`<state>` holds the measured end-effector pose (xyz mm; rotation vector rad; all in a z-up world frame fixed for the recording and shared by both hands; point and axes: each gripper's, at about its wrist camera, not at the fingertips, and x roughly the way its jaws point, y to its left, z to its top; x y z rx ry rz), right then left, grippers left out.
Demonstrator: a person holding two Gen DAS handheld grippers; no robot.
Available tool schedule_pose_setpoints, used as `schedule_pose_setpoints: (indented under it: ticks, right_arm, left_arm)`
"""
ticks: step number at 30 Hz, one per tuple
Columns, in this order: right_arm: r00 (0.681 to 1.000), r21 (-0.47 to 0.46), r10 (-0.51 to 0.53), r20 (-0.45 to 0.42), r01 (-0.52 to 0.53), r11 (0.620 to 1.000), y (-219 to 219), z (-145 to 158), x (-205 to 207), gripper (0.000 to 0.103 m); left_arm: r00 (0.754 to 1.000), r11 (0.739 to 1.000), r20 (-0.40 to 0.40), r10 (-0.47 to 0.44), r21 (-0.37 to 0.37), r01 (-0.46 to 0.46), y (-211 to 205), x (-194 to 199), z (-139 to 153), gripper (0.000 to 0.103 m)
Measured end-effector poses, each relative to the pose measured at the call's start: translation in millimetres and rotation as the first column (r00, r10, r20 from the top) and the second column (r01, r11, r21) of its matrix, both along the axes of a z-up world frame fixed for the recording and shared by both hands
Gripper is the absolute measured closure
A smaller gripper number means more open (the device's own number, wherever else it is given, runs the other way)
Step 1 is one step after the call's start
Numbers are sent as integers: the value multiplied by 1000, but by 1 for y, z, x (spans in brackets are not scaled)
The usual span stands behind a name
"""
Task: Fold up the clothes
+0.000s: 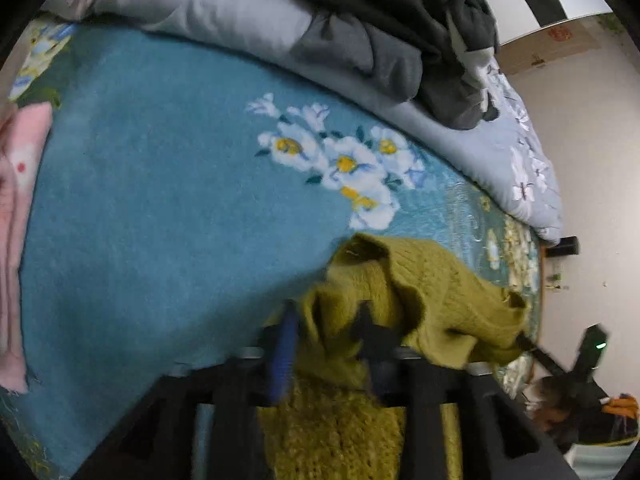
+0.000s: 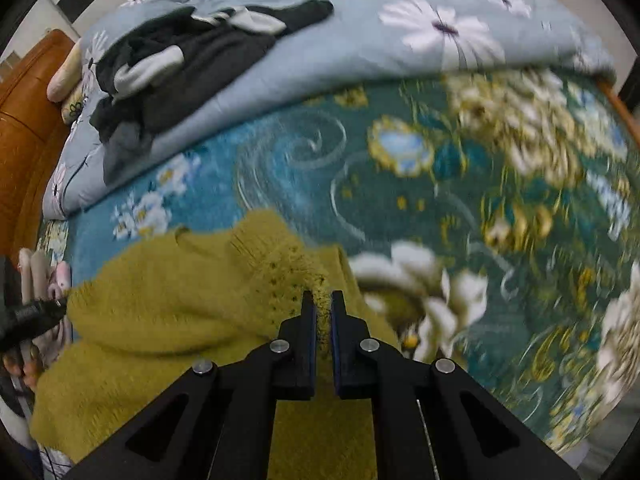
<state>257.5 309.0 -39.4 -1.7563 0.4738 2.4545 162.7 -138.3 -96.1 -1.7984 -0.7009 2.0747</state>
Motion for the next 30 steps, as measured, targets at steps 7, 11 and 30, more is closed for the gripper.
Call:
schedule_pose_setpoints:
  ticks: [7,11,30]
  right_arm:
    - [999,-85,-32,-17,31,996,-2,-10,23,97]
    - [1000,-102,-24,-16,22,995,-6,-7,32,97]
    - [955,5,46,-292,-46,999,18,82,-65,97]
  left_arm:
    - [995,995,15,-103,-5,103,31,-82,0,22]
    - [953,977,214,-213,69,203,79,-101,-52,22]
    - [857,980,-480,-188,-28,199,83,-87,118,91]
